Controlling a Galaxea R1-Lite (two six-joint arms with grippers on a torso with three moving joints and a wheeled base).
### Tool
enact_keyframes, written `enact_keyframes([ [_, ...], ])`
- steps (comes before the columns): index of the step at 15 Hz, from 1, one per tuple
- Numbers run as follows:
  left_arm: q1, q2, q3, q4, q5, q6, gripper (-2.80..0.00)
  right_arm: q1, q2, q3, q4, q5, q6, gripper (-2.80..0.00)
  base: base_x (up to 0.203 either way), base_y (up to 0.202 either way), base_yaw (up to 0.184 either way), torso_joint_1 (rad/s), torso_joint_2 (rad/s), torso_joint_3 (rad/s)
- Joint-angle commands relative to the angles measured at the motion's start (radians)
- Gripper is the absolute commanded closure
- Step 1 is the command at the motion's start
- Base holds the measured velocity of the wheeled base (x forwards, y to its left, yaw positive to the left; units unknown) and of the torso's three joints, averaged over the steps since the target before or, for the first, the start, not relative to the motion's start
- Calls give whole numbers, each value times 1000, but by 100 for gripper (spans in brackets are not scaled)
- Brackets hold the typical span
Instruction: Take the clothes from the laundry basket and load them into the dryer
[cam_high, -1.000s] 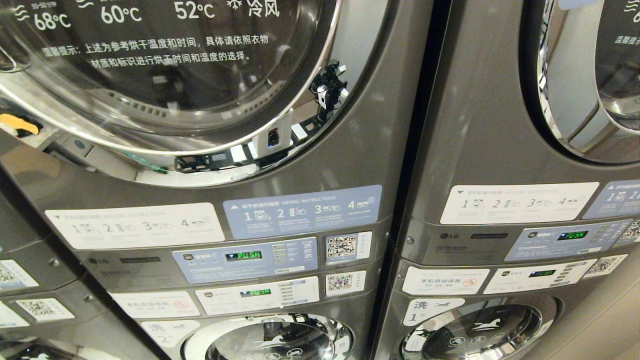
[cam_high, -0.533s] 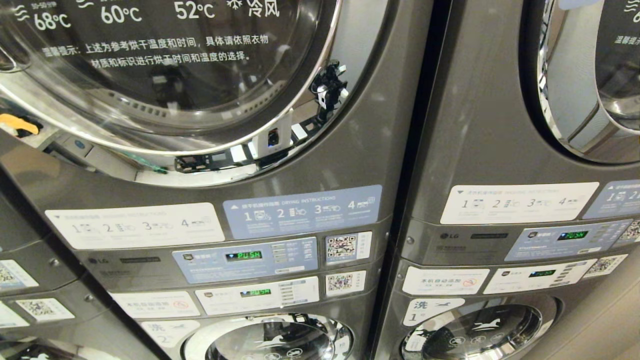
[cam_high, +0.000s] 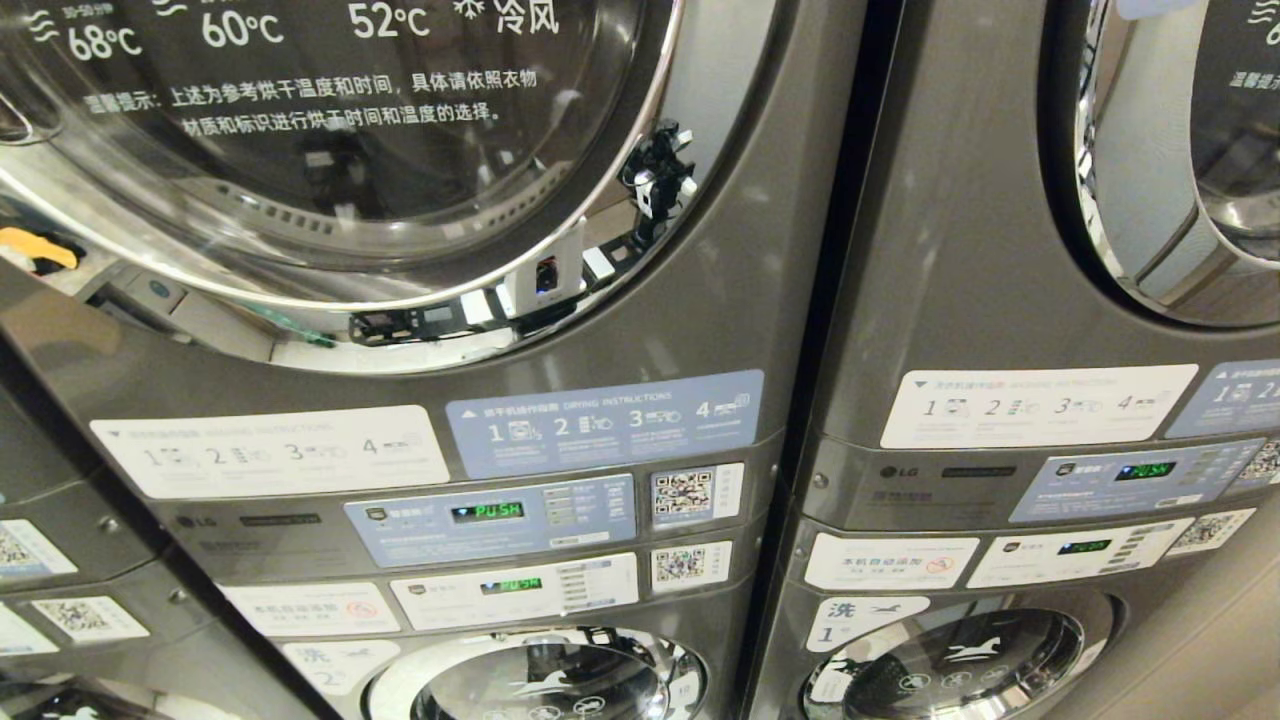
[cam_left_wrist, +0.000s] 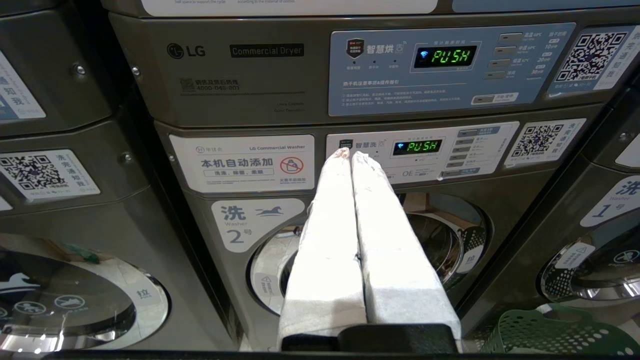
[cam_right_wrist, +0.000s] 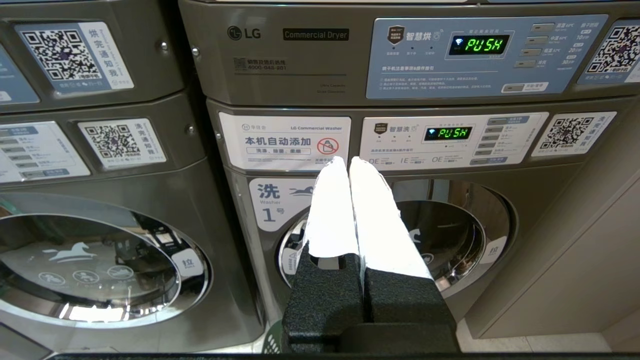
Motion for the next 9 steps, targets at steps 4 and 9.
enact_keyframes([
  [4, 0, 0, 2, 0, 0, 0, 0, 0, 0, 0, 0, -1, 0, 0, 0, 0, 0, 0, 0, 0],
  [9, 0, 0, 2, 0, 0, 0, 0, 0, 0, 0, 0, 1, 0, 0, 0, 0, 0, 0, 0, 0],
])
